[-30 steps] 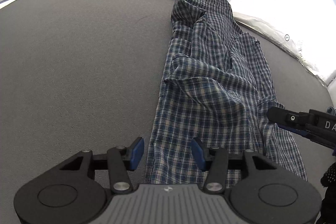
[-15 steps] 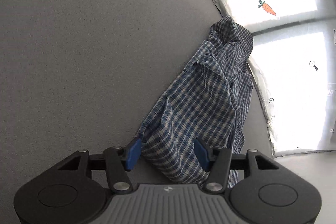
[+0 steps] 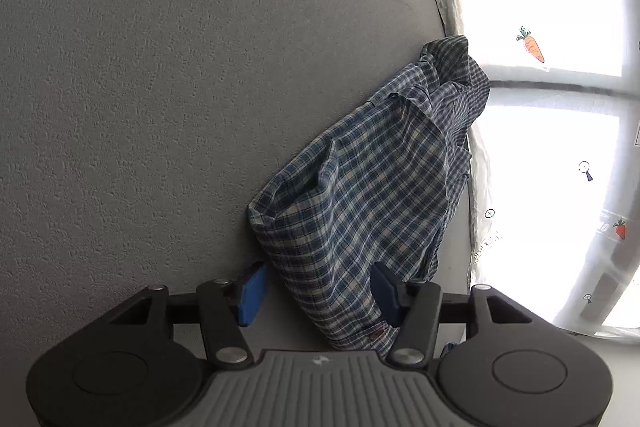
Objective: Fold clothes
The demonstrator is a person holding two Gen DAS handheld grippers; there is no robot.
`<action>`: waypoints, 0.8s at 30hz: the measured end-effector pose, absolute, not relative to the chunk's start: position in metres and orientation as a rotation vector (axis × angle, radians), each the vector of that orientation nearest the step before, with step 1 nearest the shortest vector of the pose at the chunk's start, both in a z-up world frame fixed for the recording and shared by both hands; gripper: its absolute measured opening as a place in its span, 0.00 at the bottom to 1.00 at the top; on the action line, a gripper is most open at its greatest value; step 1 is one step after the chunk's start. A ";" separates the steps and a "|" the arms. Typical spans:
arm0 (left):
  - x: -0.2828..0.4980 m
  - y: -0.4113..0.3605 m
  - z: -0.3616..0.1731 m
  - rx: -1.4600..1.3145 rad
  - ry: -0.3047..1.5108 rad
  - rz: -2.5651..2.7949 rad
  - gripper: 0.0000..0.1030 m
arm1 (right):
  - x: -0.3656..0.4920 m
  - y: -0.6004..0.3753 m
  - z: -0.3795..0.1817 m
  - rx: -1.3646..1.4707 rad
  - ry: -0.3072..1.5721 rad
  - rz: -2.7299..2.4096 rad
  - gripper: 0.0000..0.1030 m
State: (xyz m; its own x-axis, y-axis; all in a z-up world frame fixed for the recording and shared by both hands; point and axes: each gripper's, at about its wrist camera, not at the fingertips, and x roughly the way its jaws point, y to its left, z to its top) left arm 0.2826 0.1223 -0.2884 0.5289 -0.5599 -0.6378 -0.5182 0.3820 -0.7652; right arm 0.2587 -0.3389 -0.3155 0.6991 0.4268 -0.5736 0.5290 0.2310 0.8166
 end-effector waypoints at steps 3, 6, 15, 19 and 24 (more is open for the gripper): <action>0.293 0.118 -0.291 -1.241 1.087 -0.027 0.54 | 0.270 -0.332 -0.320 1.338 0.882 -0.079 0.57; 0.304 0.115 -0.289 -1.228 1.079 -0.026 0.42 | 0.283 -0.327 -0.318 1.292 0.869 -0.065 0.56; 0.293 0.119 -0.274 -1.292 1.013 -0.002 0.05 | 0.297 -0.332 -0.307 1.277 0.859 -0.005 0.11; 0.266 0.121 -0.256 -1.324 0.997 -0.014 0.05 | 0.276 -0.337 -0.291 1.327 0.854 -0.017 0.09; 0.223 0.124 -0.231 -1.369 1.049 -0.003 0.05 | 0.233 -0.344 -0.281 1.461 0.888 -0.026 0.09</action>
